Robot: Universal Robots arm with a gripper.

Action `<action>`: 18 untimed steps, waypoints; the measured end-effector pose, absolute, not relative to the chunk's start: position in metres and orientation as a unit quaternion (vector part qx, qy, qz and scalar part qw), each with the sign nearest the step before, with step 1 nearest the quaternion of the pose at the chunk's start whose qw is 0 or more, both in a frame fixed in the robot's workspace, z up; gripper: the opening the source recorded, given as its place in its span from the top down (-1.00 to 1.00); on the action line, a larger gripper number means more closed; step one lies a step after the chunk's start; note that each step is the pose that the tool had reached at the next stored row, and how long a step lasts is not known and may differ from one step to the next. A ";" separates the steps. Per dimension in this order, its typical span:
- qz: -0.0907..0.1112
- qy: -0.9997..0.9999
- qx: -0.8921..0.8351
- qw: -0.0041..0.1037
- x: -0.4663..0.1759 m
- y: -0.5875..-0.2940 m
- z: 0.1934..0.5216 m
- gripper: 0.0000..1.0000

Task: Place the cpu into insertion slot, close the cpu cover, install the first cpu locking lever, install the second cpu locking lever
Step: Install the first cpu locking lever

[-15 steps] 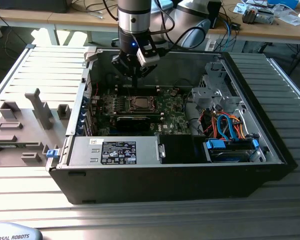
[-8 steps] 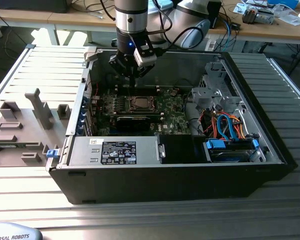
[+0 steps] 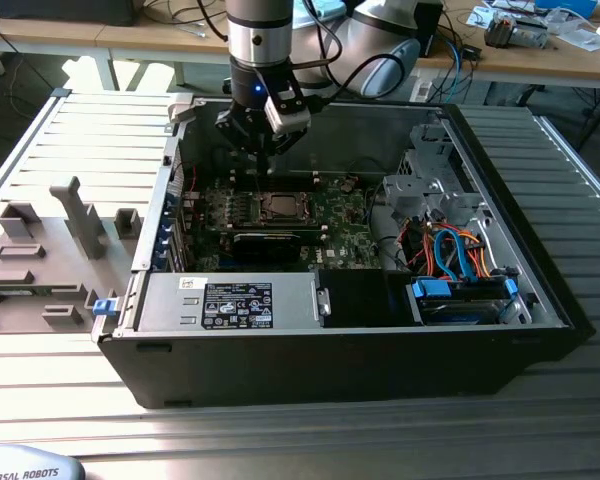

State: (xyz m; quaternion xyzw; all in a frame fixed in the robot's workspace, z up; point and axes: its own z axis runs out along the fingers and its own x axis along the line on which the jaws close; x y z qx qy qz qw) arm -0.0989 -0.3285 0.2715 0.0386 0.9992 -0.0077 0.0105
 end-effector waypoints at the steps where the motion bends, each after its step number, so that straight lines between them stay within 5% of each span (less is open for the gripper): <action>1: -0.008 0.999 0.039 0.010 -0.099 -0.329 0.272 0.79; 18: -0.008 0.999 0.039 0.010 -0.104 -0.329 0.271 0.79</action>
